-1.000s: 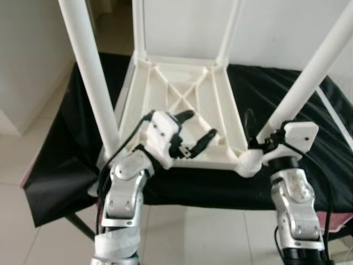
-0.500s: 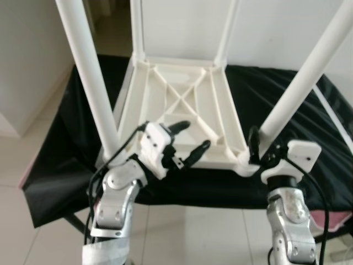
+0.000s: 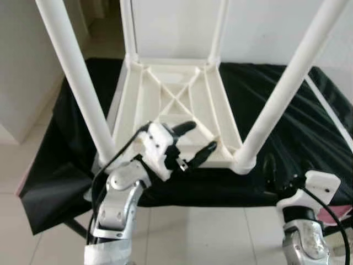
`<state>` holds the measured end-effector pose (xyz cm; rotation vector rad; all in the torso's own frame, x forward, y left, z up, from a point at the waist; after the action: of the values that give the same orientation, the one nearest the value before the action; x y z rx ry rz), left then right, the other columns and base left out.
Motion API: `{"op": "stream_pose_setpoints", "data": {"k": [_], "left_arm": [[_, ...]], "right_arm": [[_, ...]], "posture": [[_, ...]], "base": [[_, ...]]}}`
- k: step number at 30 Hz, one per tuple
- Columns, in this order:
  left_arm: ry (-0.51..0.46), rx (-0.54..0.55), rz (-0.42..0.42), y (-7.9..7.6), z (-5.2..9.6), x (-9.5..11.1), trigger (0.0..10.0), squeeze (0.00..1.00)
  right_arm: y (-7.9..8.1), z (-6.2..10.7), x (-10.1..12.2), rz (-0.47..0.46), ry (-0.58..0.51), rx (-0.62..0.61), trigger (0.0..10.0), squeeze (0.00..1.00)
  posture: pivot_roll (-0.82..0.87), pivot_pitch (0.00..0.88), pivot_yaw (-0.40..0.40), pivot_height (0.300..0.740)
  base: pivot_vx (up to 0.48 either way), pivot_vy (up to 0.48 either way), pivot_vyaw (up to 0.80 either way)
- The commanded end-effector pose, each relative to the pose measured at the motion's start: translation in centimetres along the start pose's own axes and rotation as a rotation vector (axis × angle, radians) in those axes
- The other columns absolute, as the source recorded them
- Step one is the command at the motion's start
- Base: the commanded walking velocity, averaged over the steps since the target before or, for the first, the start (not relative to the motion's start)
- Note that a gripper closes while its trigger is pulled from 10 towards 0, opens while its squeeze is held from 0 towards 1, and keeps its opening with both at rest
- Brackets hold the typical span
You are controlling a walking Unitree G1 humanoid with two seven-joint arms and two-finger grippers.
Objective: Building children table
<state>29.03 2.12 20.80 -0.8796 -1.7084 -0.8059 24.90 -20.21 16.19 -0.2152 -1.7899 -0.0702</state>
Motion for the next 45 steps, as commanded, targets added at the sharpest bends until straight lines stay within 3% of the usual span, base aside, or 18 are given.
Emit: {"op": "stream_pose_setpoints", "data": {"k": [1,3,13,35,41,45], "left_arm": [[0.018,0.149,0.02,1.3,0.1,-0.9,10.0,0.0],[0.044,0.167,0.024,1.3,0.6,-1.6,10.0,0.0],[0.05,0.19,0.021,1.5,1.0,-1.8,10.0,0.0],[0.053,0.23,0.028,1.9,1.2,-2.1,10.0,0.0],[0.046,0.343,0.035,3.2,1.4,-1.9,10.0,0.0],[0.105,0.369,0.069,3.4,1.6,-2.8,10.0,0.0]], "right_arm": [[0.5,0.4,-0.7,0.008,0.027,0.044,10.0,0.0],[0.9,1.0,-1.8,0.024,0.062,0.082,10.0,0.0],[1.2,0.6,-1.8,0.029,0.058,0.114,10.0,0.0],[1.0,-0.1,-1.7,0.044,0.041,0.123,10.0,0.0],[1.3,-0.1,-1.7,0.047,0.036,0.161,10.0,0.0],[1.4,-0.3,-1.6,0.048,0.031,0.178,10.0,0.0]], "posture": [[-0.07,0.071,-0.001,0.74],[-0.06,0.074,-0.002,0.74],[-0.05,0.075,-0.01,0.74],[-0.05,0.064,-0.022,0.74],[-0.05,0.054,-0.016,0.74],[-0.05,0.056,-0.014,0.74]], "base": [[0.0,0.0,0.0],[0.0,0.0,0.0],[0.0,0.0,0.0],[0.0,-0.392,0.0],[0.0,0.0,0.0],[0.0,0.0,0.0]]}}
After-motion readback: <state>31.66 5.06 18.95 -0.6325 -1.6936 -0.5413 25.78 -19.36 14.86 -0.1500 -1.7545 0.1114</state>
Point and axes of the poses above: a point about 5 cm out from each wrist's last joint towards the gripper, its own z axis pointing back from the gripper into the wrist, its own x axis along the axis of the wrist's last joint, y = z × x, the point moved 5 cm from there along -z, pointing out of the wrist towards the gripper, and after that the axes turned 5 degrees about z, right-handed, at the moved point
